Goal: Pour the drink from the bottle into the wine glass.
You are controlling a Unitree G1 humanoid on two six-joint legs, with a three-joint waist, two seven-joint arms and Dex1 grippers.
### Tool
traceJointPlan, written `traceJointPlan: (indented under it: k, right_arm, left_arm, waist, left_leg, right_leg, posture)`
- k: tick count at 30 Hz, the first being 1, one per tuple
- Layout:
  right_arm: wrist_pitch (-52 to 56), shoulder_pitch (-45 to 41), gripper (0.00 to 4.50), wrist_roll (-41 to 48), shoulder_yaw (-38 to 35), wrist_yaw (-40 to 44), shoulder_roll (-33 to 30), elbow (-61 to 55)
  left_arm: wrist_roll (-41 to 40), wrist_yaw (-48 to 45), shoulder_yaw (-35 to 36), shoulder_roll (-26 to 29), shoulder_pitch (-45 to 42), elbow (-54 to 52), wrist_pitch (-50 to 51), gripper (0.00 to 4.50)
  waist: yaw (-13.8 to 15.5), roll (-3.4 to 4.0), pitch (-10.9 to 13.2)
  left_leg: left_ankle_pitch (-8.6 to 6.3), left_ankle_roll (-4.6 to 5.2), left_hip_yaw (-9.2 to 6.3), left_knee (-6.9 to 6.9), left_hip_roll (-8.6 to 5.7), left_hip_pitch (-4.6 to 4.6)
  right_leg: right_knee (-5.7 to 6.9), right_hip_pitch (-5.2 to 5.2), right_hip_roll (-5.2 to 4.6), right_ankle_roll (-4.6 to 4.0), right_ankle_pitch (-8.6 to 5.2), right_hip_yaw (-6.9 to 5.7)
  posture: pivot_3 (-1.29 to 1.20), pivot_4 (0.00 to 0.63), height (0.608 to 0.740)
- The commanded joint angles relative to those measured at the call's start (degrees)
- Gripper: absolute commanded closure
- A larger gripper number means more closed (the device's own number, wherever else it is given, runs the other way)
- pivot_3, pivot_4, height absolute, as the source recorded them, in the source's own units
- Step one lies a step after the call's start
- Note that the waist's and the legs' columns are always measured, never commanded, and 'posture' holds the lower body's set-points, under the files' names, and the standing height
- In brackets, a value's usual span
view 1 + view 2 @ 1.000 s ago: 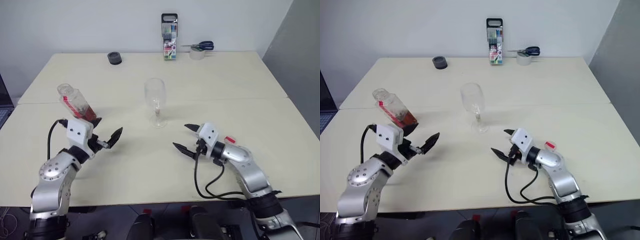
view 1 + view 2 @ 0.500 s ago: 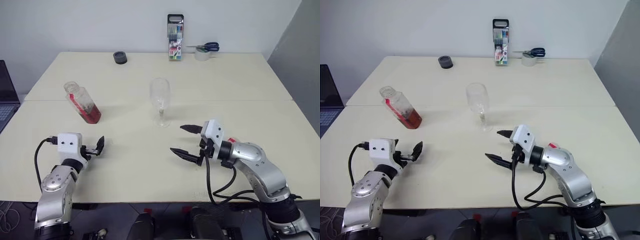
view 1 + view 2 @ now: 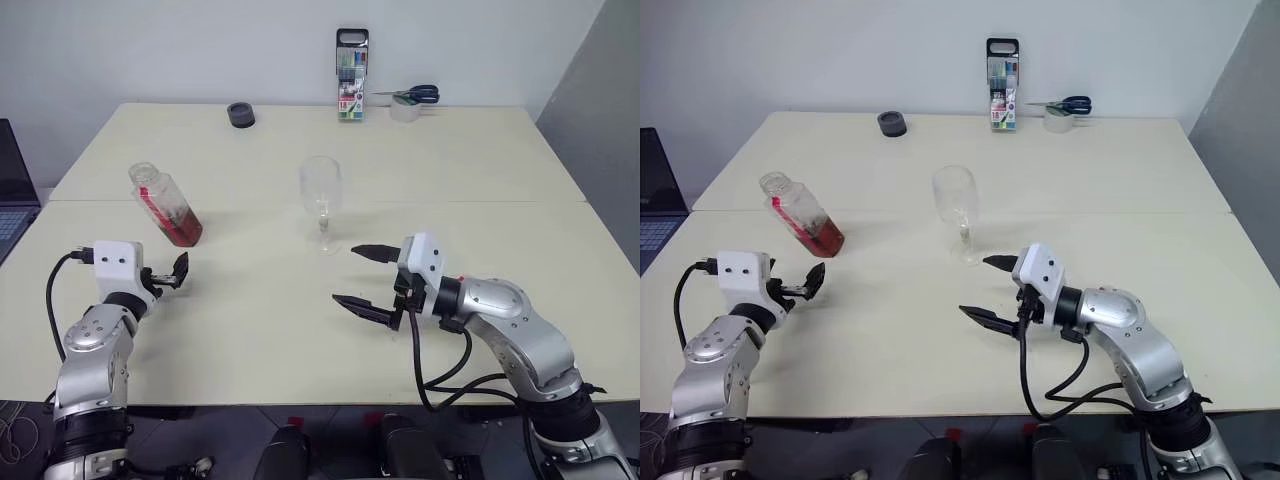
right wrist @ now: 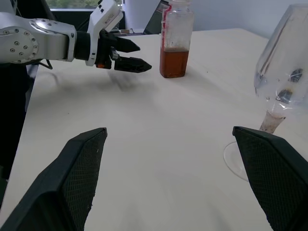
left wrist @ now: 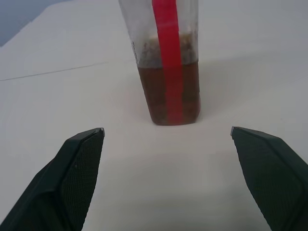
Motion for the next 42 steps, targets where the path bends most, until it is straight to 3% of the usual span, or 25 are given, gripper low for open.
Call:
traceJointPlan:
  k: [1, 42]
  right_arm:
    - [0.2, -2.2, 0.04, 1.4, 0.0, 0.0, 0.2, -2.8]
    - [-0.8, -6.9, 0.04, -0.1, 2.3, -0.4, 0.6, -2.6]
  left_arm:
    - [-0.4, -2.4, 0.8, 2.1, -2.3, 1.2, -2.1, 0.00]
    - [0.2, -10.5, -1.4, 5.0, -20.9, 24.4, -12.7, 0.00]
  waist:
    - [0.0, 0.00, 0.0]
    - [-0.2, -0.03, 0.0]
  left_leg:
    - [0.00, 0.00, -0.01, 0.00, 0.00, 0.00]
    - [0.01, -0.01, -0.05, 0.03, -0.03, -0.04]
  right_leg:
    - [0.00, 0.00, 0.00, 0.00, 0.00, -0.01]
    - [0.02, -0.03, -0.01, 0.00, 0.00, -0.05]
  posture:
    - [0.00, 0.150, 0.740]
    - [0.00, 0.150, 0.740]
